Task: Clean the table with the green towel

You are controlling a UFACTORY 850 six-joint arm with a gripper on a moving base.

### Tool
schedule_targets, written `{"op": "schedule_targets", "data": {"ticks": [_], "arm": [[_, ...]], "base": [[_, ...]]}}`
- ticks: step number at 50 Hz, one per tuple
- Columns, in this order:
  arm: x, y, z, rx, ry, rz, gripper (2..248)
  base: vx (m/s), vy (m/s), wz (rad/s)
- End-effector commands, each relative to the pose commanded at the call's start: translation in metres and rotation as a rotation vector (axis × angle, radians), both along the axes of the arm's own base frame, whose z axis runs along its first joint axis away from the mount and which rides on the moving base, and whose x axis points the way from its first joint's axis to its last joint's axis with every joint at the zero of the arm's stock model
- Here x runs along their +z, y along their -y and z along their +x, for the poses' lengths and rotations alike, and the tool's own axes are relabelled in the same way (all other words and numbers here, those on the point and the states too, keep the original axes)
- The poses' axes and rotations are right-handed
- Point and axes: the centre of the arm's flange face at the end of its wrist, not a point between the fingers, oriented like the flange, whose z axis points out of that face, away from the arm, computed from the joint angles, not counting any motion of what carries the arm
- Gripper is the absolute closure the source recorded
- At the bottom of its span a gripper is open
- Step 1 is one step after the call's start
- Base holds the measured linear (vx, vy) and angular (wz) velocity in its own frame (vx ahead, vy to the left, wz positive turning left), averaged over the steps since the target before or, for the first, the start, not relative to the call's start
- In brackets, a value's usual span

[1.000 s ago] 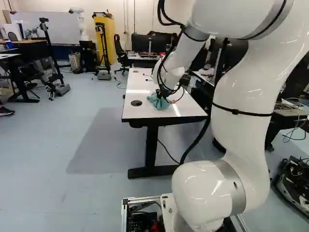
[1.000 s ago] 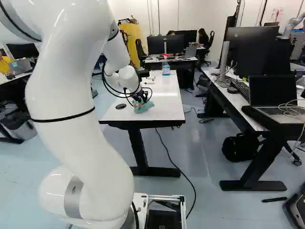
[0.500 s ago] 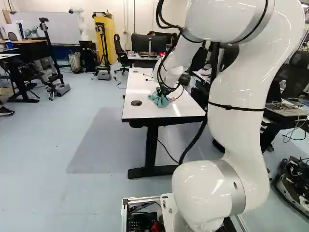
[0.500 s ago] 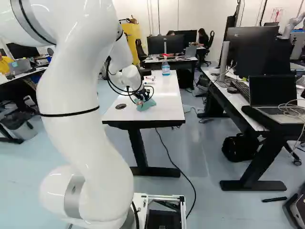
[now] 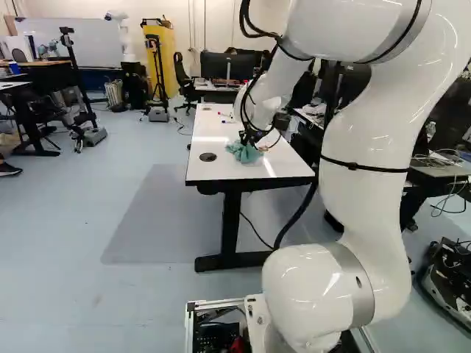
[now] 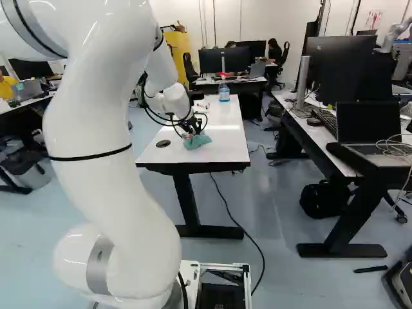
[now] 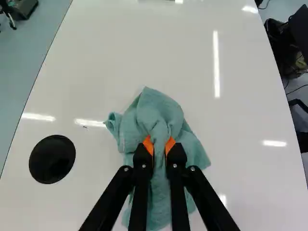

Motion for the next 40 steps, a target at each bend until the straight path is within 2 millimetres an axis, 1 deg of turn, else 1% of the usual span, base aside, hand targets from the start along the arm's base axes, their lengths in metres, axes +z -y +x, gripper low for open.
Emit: {"op": "schedule_targets", "data": {"ticks": [15, 32, 40], "arm": [[0.014, -0.005, -0.013, 0.001, -0.055, 0.000, 204], [0.033, -0.010, -0.043, 0.002, -0.080, 0.005, 204], [0.033, -0.008, -0.051, -0.003, -0.091, 0.005, 204]], "base": [[0.000, 0.000, 0.000], [0.000, 0.000, 0.000], [0.000, 0.000, 0.000]]}}
